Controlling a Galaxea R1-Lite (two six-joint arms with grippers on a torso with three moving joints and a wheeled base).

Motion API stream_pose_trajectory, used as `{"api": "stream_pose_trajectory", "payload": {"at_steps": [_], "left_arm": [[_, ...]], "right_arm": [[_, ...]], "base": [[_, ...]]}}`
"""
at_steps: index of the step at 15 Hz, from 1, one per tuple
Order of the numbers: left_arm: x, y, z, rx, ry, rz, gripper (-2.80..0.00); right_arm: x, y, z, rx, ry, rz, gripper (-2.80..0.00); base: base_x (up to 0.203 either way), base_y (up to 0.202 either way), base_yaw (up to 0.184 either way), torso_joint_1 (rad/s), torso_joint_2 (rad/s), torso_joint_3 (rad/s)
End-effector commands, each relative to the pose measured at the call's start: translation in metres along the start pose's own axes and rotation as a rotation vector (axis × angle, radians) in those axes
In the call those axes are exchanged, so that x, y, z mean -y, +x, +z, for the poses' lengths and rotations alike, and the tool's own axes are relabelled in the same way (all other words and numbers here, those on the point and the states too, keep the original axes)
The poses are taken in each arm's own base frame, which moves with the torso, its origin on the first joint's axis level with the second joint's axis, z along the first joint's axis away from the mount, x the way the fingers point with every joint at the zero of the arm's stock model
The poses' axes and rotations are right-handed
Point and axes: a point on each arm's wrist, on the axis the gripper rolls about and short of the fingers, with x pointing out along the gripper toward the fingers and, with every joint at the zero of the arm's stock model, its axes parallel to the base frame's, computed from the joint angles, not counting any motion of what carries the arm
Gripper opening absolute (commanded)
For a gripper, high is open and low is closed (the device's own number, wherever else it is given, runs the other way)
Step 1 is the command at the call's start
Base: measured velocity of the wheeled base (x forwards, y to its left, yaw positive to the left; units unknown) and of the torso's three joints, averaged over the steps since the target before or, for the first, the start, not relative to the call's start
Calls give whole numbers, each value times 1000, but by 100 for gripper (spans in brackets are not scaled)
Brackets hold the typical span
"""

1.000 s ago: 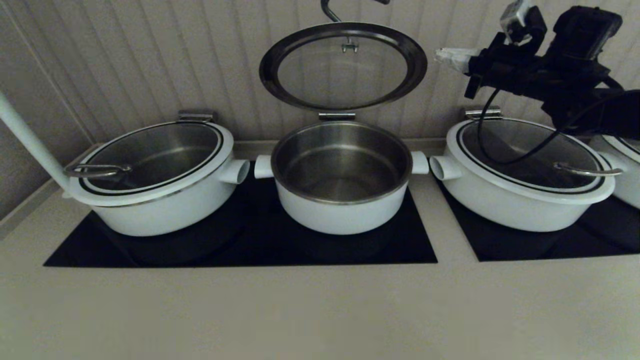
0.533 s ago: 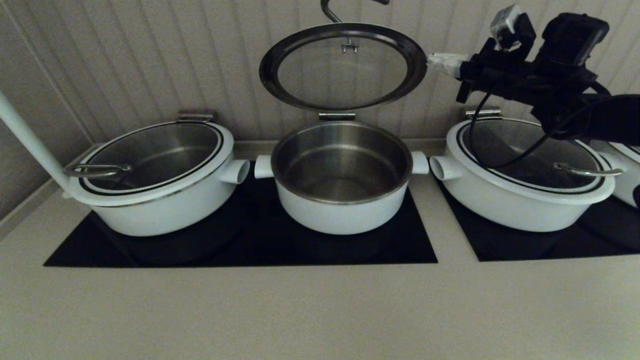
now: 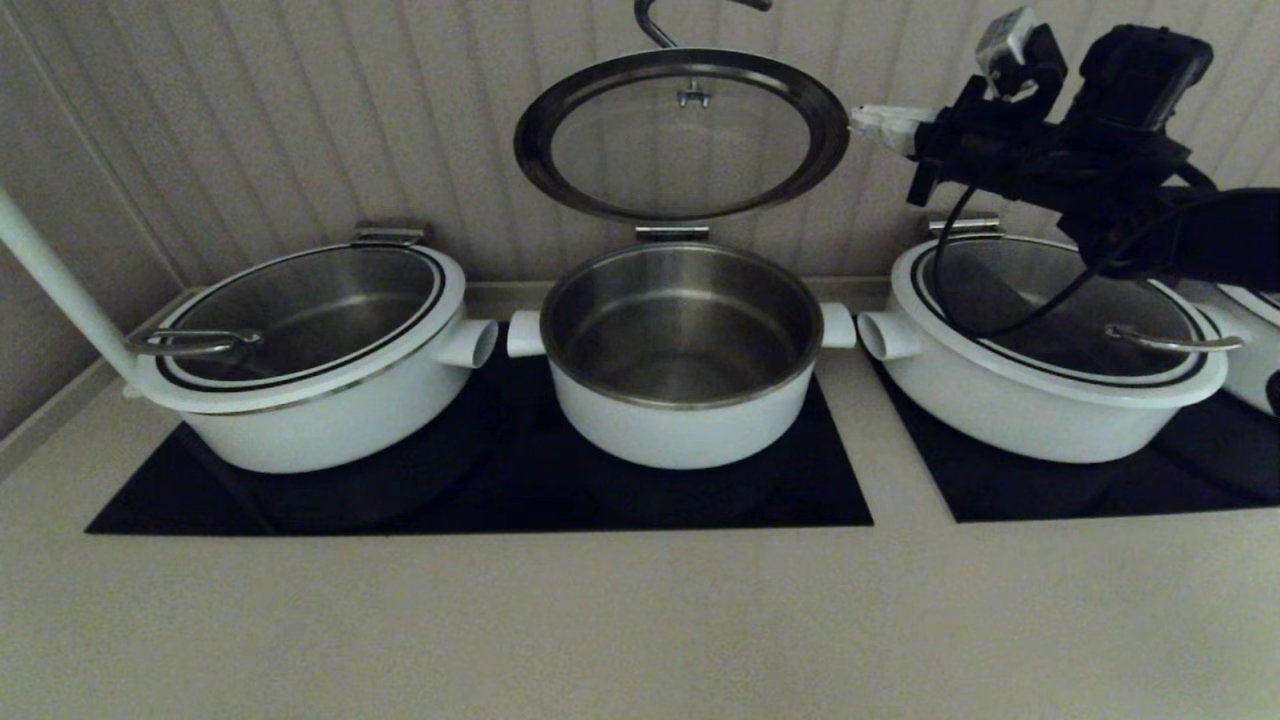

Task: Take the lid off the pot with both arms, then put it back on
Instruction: Close the pot lid

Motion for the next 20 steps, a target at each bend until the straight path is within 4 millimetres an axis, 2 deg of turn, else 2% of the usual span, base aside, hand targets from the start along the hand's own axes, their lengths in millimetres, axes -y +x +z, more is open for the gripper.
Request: {"api": "stream_pose_trajectory", "payload": {"at_steps": [1, 6, 11, 14, 16, 20], "left_arm": [[0, 0, 0, 0, 0, 0, -280], [0, 0, 0, -1, 0, 0, -280], [0, 0, 0, 0, 0, 0, -280], [0, 0, 0, -1, 0, 0, -280], [0, 0, 0, 1, 0, 0, -280], [0, 0, 0, -1, 0, 0, -280]], "right_arm": [[1, -3, 12, 4, -5, 5, -280], [3, -11, 36, -21, 24, 14, -280], [4, -13, 44, -13, 36, 7, -280], [9, -17, 55, 15, 70, -53, -280], [11, -15, 53, 40, 78, -89, -280], [8, -4, 28, 78, 46, -98, -280]], "base": [[0, 0, 0, 0, 0, 0], [0, 0, 0, 0, 0, 0], [0, 0, 0, 0, 0, 0], [0, 0, 0, 0, 0, 0], [0, 0, 0, 0, 0, 0], [0, 0, 0, 0, 0, 0]]}}
